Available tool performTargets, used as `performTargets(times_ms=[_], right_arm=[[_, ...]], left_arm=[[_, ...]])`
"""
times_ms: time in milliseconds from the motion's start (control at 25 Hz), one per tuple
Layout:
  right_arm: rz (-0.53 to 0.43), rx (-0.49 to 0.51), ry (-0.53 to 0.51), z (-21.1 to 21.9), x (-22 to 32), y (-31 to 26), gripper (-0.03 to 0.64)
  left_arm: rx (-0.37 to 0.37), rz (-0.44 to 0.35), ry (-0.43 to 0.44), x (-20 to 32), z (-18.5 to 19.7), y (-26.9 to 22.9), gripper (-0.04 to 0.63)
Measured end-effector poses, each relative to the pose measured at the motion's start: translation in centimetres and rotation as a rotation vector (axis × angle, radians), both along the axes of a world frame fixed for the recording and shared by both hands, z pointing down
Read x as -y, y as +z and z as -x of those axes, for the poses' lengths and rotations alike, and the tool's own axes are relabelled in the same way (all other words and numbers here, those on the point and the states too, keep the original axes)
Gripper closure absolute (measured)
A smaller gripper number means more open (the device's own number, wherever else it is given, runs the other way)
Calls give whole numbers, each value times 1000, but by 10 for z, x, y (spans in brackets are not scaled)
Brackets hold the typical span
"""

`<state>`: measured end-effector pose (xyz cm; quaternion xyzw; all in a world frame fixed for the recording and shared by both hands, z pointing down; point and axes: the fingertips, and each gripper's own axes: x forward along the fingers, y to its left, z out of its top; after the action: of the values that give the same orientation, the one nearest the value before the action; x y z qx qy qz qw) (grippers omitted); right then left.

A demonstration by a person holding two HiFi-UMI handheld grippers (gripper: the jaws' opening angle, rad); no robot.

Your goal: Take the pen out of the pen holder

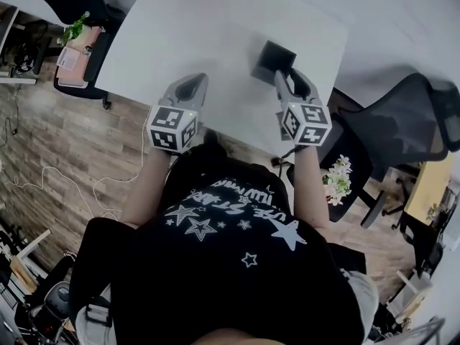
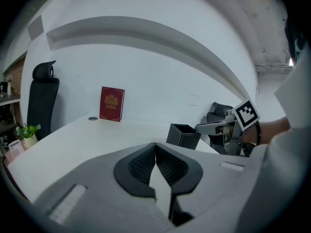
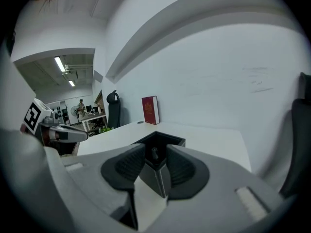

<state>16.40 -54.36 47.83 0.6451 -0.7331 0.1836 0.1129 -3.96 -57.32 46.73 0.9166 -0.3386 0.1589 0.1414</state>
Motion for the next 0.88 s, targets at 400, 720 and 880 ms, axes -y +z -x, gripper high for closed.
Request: performTargets(times_ms=[400,720,880], right_arm=[[18,-64,26,-4,-4,3,572],[-60,-19,-17,-8,-9,-24,574],[-133,-25,-51,-12,-15,-55,574]], left_arm=[[4,4,0,-3,4,2,584],[-11,-47,-82,-23,15,-18,584],[-18,-69,-123,-44,17,-27,584]])
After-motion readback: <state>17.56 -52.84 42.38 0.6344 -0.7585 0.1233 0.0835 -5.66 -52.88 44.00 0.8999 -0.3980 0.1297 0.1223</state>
